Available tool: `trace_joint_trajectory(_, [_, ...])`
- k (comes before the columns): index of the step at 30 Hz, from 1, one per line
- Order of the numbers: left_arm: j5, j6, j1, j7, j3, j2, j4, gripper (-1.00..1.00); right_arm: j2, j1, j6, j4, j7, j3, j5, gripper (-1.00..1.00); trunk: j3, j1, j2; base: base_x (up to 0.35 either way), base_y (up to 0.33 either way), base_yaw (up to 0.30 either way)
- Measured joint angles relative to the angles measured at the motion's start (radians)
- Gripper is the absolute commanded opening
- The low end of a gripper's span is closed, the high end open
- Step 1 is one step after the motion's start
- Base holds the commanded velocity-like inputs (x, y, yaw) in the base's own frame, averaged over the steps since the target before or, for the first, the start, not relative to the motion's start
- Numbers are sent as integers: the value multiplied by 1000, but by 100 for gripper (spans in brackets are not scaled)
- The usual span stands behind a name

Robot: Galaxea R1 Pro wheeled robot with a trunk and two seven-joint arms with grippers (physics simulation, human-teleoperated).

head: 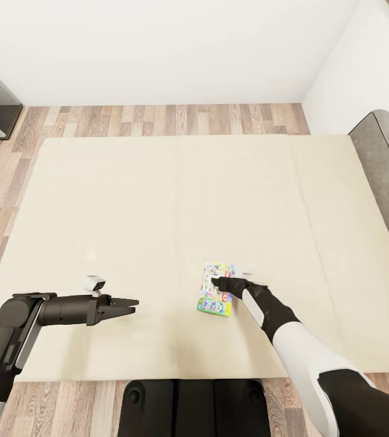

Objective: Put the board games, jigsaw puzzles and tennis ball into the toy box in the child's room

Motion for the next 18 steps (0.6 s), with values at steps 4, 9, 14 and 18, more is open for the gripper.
trace_joint_trajectory(4, [0,0,0,0,0,0,0,100,13,-1,0,-1,0,17,0,100,0,0,0,0,0,0])
trace_joint_trajectory(9, [0,0,0,0,0,0,0,100,22,-5,0,-1,0,21,0,100,0,0,0,0,0,0])
trace_joint_trajectory(14, [0,0,0,0,0,0,0,100,30,-7,0,-1,0,22,0,100,0,0,0,0,0,0])
trace_joint_trajectory(18, [0,0,0,0,0,0,0,100,35,-8,1,-1,0,22,0,100,0,0,0,0,0,0])
